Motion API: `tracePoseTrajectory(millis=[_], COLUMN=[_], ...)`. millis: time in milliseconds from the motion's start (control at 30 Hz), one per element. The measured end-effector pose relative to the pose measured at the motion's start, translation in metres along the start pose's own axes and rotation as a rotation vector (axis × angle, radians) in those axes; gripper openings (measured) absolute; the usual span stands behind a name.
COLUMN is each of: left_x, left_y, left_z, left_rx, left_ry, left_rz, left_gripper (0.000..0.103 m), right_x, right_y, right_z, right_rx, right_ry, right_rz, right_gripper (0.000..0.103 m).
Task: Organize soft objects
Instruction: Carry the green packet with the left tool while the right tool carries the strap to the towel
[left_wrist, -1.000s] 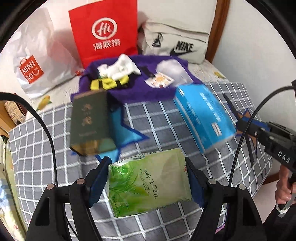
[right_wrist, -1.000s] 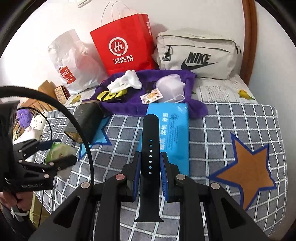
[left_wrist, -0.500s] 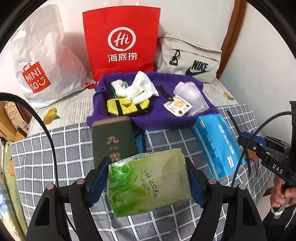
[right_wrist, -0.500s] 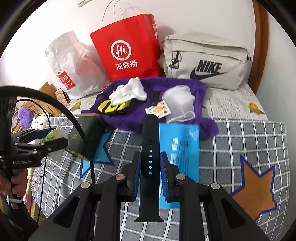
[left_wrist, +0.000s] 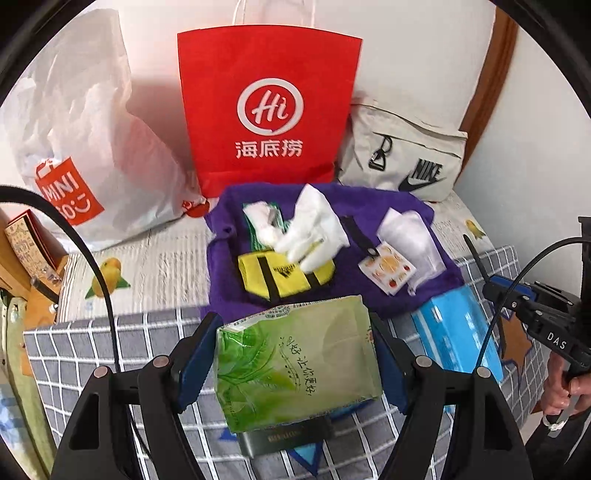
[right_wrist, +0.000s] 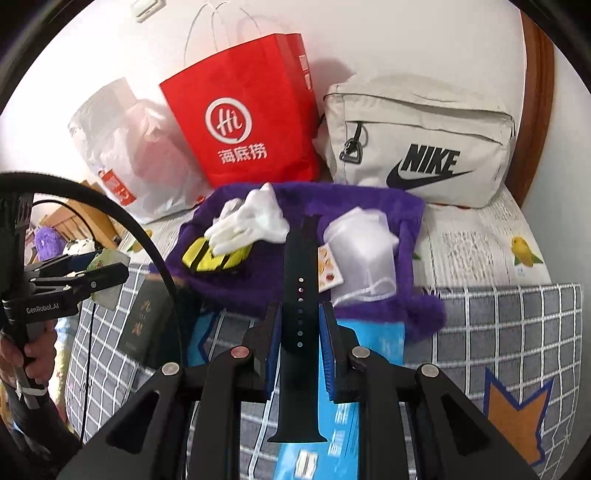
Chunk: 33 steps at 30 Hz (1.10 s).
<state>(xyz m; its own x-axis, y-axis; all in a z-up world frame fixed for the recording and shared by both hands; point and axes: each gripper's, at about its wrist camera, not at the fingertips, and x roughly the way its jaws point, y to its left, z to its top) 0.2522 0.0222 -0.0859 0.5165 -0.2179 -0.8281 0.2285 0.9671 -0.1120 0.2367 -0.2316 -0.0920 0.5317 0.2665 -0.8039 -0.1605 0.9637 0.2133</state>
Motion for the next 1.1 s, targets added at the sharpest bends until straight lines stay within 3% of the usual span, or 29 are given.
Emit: tracePoseTrajectory(millis=[400, 600, 833, 1100], left_x=[0.028, 0.046, 0.061, 0.074], left_y=[0.013, 0.015, 0.017, 0.025], left_z=[0.042, 0.056, 0.059, 0.06], left_rx=[0.022, 0.021, 0.025, -0.003], left_ry=[-0.027, -0.034, -0.011, 0.015], left_rz=[0.001, -0.037, -0.05, -0.057], left_gripper=[0.076, 0.076, 0.076, 0.076], right_x=[0.046, 0.083, 0.122, 0.142], right_y=[-0.01, -0.011, -0.021, -0.022], right_z=[0.051, 0.072, 0.075, 0.076], right_rx=[0.042, 0.0, 0.005, -0.01], right_ry=[0.04, 0.071, 0.129, 0.124], right_rz=[0.023, -0.046, -0.079, -0.102], right_gripper=[0.021, 0.021, 0.021, 0.021])
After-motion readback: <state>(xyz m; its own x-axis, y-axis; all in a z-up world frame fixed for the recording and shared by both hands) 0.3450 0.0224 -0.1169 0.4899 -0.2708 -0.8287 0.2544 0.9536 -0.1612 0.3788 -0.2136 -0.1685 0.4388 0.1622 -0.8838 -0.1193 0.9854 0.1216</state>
